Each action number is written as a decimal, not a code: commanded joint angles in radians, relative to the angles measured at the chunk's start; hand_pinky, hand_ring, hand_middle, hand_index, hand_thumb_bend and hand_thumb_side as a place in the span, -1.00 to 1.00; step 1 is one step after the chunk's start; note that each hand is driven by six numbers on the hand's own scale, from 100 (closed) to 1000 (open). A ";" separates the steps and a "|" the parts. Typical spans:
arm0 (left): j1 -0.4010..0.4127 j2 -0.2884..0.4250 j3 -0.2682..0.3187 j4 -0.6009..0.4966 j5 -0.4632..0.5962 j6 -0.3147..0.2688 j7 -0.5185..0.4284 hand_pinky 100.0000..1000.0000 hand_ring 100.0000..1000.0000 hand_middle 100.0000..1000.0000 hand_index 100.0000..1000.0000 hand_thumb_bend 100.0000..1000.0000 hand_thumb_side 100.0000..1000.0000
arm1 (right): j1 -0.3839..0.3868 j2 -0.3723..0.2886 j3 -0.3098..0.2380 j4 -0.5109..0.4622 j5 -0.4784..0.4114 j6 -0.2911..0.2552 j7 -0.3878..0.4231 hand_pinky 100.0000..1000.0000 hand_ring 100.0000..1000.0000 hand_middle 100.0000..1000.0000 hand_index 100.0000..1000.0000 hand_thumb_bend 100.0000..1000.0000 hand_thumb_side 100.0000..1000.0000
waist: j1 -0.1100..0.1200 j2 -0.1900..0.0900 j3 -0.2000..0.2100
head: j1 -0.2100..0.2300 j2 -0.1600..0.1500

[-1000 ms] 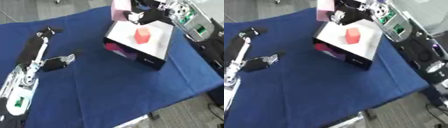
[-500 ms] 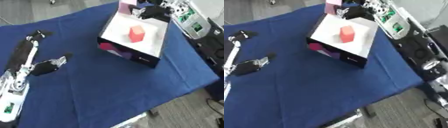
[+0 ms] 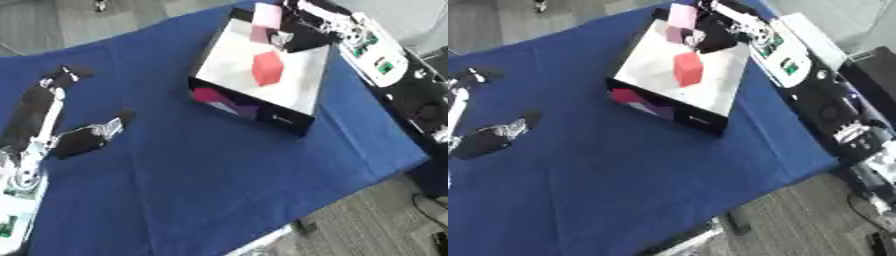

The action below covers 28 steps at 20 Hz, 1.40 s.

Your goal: Pick up the objects with one hand, pass them to the other hand, and then place them into the box on the other side of the table.

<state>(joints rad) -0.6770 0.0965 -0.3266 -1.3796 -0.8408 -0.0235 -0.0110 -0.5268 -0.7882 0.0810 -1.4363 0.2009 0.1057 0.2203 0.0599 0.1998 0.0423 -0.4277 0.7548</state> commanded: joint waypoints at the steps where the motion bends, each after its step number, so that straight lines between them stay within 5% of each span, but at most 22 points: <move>1: -0.011 0.016 0.010 -0.021 0.003 0.001 0.001 0.59 0.55 0.48 0.65 0.14 0.41 | -0.009 -0.021 -0.013 0.016 0.029 -0.012 -0.006 0.81 0.74 0.63 0.46 -1.00 -0.51 | 0.007 -0.034 0.000 | -0.003 -0.016; 3: -0.011 0.016 0.009 -0.021 0.003 0.001 0.000 0.59 0.55 0.48 0.65 0.14 0.40 | -0.008 -0.018 -0.011 0.028 0.046 -0.016 -0.007 0.82 0.93 0.95 0.77 -1.00 -0.23 | 0.007 -0.034 0.001 | -0.004 -0.016; 5: -0.011 0.015 0.009 -0.021 0.001 0.000 0.000 0.59 0.55 0.48 0.65 0.15 0.40 | -0.007 -0.016 -0.008 0.031 0.059 -0.025 0.003 0.85 1.00 1.00 1.00 -1.00 -0.16 | 0.006 -0.033 0.002 | -0.003 -0.014; 9: -0.009 0.014 0.007 -0.018 -0.003 -0.002 -0.001 0.59 0.55 0.48 0.65 0.16 0.39 | -0.004 -0.015 -0.004 0.028 0.074 -0.061 0.049 0.97 1.00 1.00 1.00 -1.00 -0.19 | 0.005 -0.034 0.003 | -0.001 -0.009; 12: -0.009 0.013 0.006 -0.017 -0.005 -0.004 -0.001 0.59 0.55 0.48 0.65 0.17 0.38 | -0.003 -0.014 -0.007 0.039 0.068 -0.073 0.089 1.00 1.00 1.00 1.00 -1.00 -0.57 | 0.004 -0.034 0.005 | 0.000 -0.007; 15: -0.009 0.013 0.006 -0.017 -0.005 -0.004 -0.002 0.59 0.55 0.48 0.65 0.16 0.38 | -0.002 -0.012 -0.014 0.049 0.040 -0.076 0.104 1.00 1.00 1.00 1.00 -1.00 -0.68 | 0.004 -0.034 0.005 | 0.001 -0.006; 25: -0.010 0.020 0.012 -0.023 -0.003 0.000 -0.002 0.58 0.55 0.48 0.65 0.10 0.32 | 0.006 -0.019 -0.035 0.004 0.002 -0.040 0.020 0.95 1.00 1.00 1.00 -1.00 -0.60 | 0.001 -0.038 0.007 | 0.023 0.006; 28: -0.014 0.033 0.020 -0.034 0.006 0.007 0.001 0.57 0.54 0.47 0.64 -0.16 0.31 | 0.009 -0.029 -0.056 -0.048 -0.076 -0.039 -0.019 0.96 1.00 1.00 1.00 -1.00 -0.39 | -0.001 -0.043 0.009 | 0.056 0.011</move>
<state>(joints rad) -0.6761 0.1067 -0.3188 -1.3913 -0.8417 -0.0205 -0.0116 -0.5085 -0.7797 0.0462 -1.4494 0.1553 0.0654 0.2180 0.0599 0.1995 0.0503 -0.3831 0.7631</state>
